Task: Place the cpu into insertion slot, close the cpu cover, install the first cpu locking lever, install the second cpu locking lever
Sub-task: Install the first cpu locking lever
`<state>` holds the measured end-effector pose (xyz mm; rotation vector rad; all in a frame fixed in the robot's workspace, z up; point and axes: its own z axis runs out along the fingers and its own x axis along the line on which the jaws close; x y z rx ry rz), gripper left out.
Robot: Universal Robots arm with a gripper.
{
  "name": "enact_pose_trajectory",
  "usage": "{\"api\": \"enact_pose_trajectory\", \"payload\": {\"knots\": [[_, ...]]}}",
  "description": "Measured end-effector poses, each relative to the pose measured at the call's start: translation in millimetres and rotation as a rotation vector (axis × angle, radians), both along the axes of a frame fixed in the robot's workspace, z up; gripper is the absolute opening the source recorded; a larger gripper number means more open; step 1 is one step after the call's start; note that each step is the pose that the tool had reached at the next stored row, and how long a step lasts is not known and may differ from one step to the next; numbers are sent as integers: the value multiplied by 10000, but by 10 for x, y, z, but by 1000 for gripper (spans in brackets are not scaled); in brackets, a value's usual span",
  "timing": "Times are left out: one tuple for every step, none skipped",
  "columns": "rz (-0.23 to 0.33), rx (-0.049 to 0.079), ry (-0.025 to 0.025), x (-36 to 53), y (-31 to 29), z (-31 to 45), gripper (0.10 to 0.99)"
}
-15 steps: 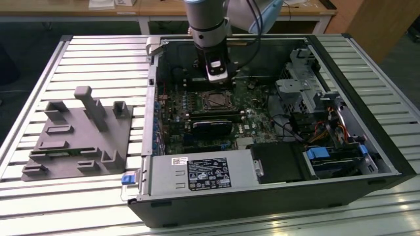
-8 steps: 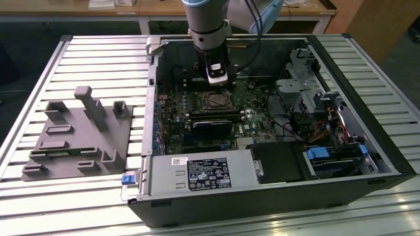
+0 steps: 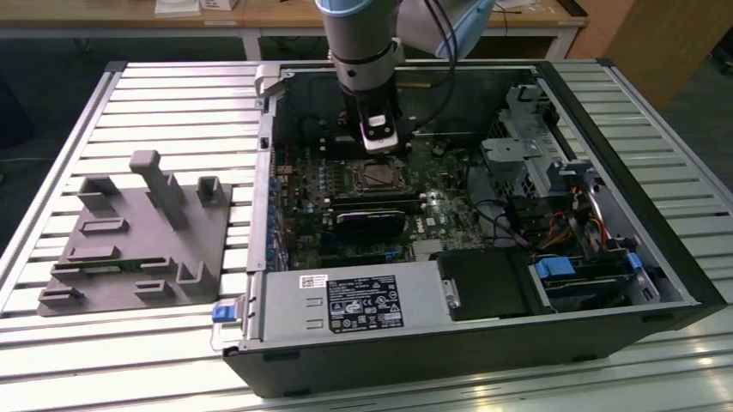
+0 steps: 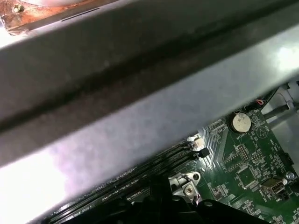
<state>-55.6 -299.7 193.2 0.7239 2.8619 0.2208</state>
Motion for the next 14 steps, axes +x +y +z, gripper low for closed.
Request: {"api": "enact_pose_trajectory", "payload": {"knots": [[1, 0, -1, 0, 0, 0, 106], [1, -1, -1, 0, 0, 0, 106], [3, 0, -1, 0, 0, 1, 106], [4, 3, -3, 1, 0, 7, 106], [3, 5, -8, 2, 1, 19, 106], [4, 5, -5, 2, 1, 38, 106], [4, 1, -1, 1, 0, 58, 106], [3, 2, -2, 1, 0, 77, 106], [3, 3, -3, 1, 0, 94, 106], [3, 1, -2, 1, 0, 107, 106], [3, 1, -2, 1, 0, 113, 106], [3, 3, -4, 2, 1, 114, 106], [4, 10, -3, 2, 2, 114, 106], [4, 28, -2, 2, 6, 114, 106]]}}
